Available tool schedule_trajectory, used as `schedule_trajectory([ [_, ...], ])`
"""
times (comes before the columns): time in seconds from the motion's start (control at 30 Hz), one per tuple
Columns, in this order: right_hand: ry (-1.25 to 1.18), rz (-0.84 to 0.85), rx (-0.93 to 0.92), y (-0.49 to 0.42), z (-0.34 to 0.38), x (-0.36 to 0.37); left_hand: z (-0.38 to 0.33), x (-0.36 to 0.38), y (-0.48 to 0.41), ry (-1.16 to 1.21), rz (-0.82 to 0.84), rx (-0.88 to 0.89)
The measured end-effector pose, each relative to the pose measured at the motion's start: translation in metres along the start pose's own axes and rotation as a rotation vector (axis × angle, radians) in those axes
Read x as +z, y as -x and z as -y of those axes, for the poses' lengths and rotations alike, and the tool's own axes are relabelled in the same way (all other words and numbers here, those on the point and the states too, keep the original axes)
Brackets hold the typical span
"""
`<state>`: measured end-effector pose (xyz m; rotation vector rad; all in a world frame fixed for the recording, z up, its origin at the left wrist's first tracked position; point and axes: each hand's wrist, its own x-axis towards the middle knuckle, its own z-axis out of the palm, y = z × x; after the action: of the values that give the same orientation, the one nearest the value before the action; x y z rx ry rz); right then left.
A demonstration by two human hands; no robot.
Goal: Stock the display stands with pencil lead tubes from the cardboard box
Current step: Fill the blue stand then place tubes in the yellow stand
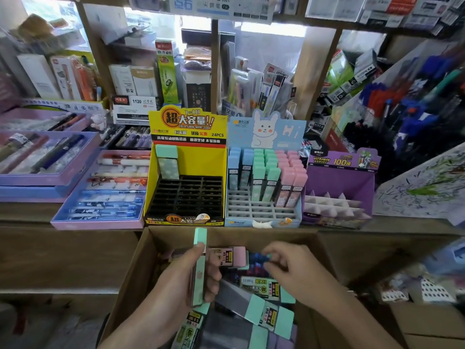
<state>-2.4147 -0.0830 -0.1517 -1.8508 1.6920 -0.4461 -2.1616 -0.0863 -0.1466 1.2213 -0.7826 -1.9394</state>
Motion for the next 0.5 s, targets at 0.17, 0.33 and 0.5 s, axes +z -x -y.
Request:
schedule_trajectory([
  [0.17, 0.078, 0.126, 0.166, -0.002, -0.02, 0.007, 0.005, 0.009, -0.004, -0.176, -0.064, 0.035],
  [0.33, 0.07, 0.133, 0.161, -0.006, -0.029, 0.009, 0.002, 0.01, 0.005, -0.589, -0.122, 0.147],
  [0.5, 0.018, 0.13, 0.176, -0.007, -0.035, 0.008, -0.027, 0.018, 0.015, -0.705, 0.07, 0.29],
])
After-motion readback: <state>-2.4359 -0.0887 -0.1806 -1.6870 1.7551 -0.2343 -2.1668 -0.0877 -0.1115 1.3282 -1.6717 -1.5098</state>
